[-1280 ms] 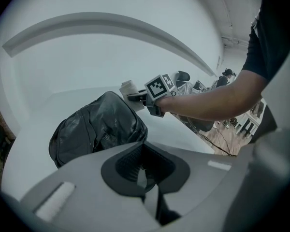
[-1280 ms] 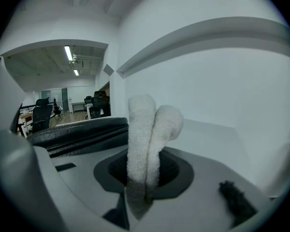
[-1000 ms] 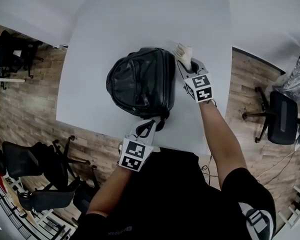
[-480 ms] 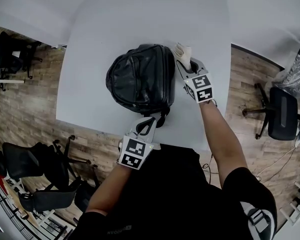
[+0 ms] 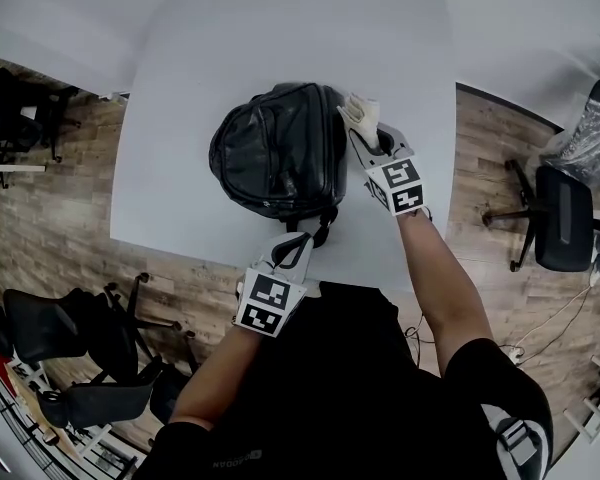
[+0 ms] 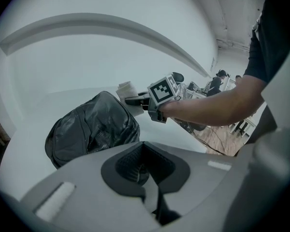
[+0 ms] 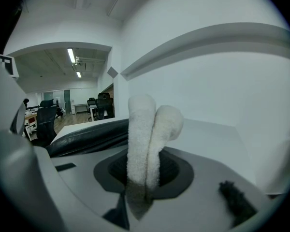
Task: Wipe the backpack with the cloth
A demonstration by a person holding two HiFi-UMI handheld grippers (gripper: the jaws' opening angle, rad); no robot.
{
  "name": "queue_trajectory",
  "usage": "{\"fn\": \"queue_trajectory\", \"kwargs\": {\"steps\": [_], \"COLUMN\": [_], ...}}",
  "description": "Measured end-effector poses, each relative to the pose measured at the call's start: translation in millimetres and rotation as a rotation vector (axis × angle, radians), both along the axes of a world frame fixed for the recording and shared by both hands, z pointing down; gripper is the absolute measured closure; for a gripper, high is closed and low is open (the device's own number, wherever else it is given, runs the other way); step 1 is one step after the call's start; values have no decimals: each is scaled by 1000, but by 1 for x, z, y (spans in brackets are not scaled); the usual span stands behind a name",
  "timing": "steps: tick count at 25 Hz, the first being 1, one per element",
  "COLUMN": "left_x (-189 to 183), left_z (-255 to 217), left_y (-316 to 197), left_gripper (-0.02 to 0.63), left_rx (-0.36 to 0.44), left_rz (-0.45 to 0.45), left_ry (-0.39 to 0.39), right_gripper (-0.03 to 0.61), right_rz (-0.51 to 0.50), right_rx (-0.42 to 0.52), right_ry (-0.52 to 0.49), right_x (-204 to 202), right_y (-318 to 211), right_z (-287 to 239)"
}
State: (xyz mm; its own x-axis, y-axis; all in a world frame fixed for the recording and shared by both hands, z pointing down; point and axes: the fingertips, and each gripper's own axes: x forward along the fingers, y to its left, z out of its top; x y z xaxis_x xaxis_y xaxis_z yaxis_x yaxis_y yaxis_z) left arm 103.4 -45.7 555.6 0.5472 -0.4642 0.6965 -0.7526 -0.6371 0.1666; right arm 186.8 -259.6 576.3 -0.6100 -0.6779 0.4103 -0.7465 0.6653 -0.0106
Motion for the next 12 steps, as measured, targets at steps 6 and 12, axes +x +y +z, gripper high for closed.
{"fn": "queue_trajectory", "kwargs": {"steps": [6,12], "left_x": [-5,-6], "left_z": [0,0], "left_y": [2,2], "left_gripper": [606,606], "left_rx": [-52,-54], "left_rz": [-73,-82], "left_ry": [79,91], "right_gripper": [491,491], "right_rz": [-1,6], "right_rx": [1,-7], "right_ry": [-15,-29], "right_x": [2,3], "right_y": [23,47], "right_z": [-4,-6]}}
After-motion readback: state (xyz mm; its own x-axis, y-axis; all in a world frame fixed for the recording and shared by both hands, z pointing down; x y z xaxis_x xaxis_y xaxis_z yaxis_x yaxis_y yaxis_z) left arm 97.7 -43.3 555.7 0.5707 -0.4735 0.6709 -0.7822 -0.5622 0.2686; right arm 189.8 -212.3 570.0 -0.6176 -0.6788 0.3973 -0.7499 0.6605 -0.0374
